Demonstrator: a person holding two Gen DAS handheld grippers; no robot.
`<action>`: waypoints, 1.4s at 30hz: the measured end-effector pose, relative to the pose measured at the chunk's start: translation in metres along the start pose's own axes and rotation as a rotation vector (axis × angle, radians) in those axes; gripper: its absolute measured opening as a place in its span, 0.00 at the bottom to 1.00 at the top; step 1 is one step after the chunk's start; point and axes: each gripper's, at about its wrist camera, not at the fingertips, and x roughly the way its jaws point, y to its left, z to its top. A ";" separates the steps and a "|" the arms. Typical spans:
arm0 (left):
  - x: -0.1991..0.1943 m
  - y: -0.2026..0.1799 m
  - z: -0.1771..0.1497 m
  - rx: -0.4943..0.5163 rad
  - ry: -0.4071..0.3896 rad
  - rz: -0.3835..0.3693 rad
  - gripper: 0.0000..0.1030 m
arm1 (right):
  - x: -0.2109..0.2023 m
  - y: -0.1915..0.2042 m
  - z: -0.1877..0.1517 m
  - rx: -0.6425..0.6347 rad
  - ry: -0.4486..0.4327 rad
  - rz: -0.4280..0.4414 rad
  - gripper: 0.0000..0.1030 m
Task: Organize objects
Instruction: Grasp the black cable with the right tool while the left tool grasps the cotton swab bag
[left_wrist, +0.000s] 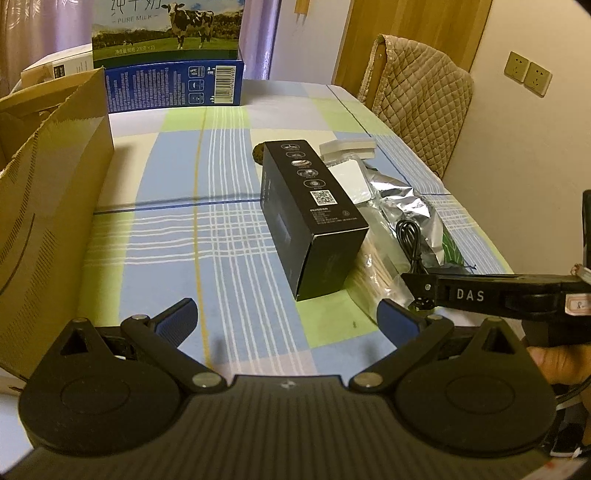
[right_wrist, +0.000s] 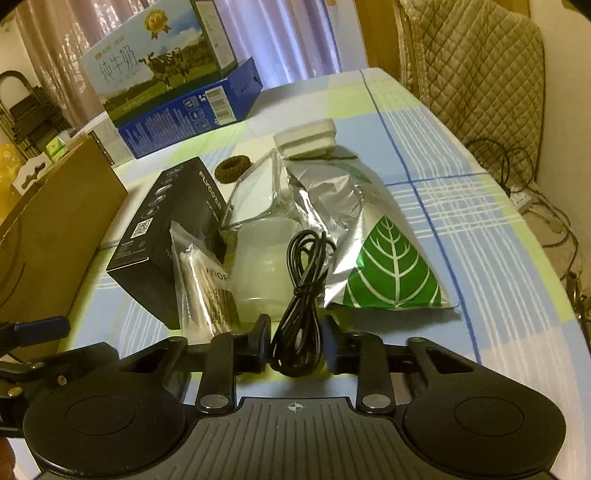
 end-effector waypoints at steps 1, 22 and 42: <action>0.000 0.000 0.000 0.002 0.001 -0.001 0.98 | -0.001 0.000 0.000 -0.002 0.003 0.000 0.24; 0.036 -0.049 0.010 0.005 0.032 -0.130 0.63 | -0.051 -0.011 -0.037 0.027 0.028 -0.093 0.16; -0.023 -0.011 -0.058 0.065 0.155 -0.103 0.28 | -0.052 0.015 -0.055 -0.028 0.041 -0.012 0.26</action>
